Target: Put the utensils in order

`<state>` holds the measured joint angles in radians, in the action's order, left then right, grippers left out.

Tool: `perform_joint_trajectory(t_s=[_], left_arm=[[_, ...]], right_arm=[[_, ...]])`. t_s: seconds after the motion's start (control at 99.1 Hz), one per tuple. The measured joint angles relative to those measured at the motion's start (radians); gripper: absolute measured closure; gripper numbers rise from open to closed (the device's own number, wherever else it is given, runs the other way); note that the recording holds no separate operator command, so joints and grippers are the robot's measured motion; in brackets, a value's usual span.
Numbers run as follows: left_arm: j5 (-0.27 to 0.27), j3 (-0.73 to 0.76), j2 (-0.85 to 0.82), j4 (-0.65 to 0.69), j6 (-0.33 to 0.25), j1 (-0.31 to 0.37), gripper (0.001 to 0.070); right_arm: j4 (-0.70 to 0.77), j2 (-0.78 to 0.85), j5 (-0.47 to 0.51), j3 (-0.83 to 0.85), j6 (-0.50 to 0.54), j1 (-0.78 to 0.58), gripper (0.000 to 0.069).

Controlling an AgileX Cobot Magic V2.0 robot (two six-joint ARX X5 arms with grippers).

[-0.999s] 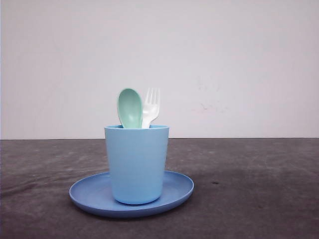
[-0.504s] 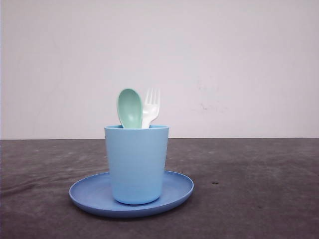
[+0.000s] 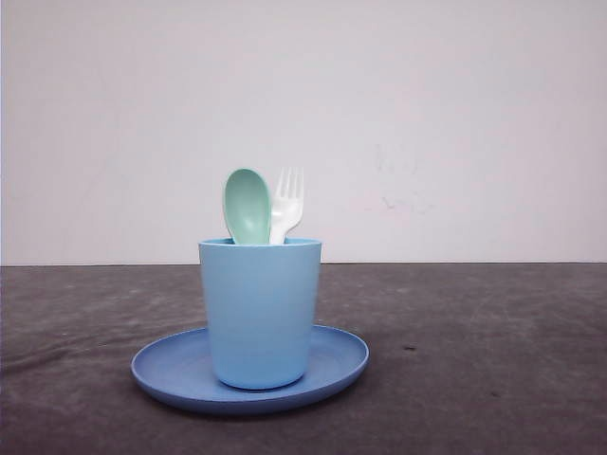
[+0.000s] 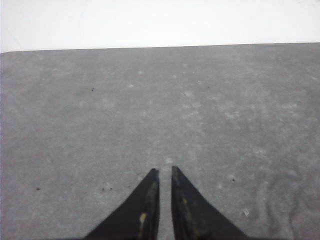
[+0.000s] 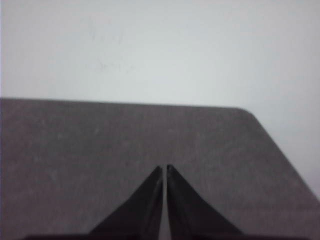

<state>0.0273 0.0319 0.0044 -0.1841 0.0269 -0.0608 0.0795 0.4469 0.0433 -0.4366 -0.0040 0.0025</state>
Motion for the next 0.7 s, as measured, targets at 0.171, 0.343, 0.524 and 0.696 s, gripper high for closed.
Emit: perform_joint_trajectory(t_s=[0.171, 0.343, 0.524, 0.696], left_arm=[[0.0, 0.0, 0.0, 0.0, 0.0, 0.0, 0.0691], [0.0, 0.0, 0.0, 0.0, 0.0, 0.0, 0.0691], [0.0, 0.0, 0.0, 0.0, 0.0, 0.0, 0.0691], [0.0, 0.0, 0.0, 0.0, 0.0, 0.0, 0.0691]], right_arm=[[-0.016, -0.22, -0.018, 0.246, 0.001, -0.005, 0.0677], [-0.013, -0.4, -0.018, 0.383, 0.001, -0.005, 0.0677], [0.023, -0.444, -0.033, 0.419, 0.001, -0.005, 0.0677], [0.09, -0.444, -0.041, 0.421, 0.0, -0.005, 0.0677]])
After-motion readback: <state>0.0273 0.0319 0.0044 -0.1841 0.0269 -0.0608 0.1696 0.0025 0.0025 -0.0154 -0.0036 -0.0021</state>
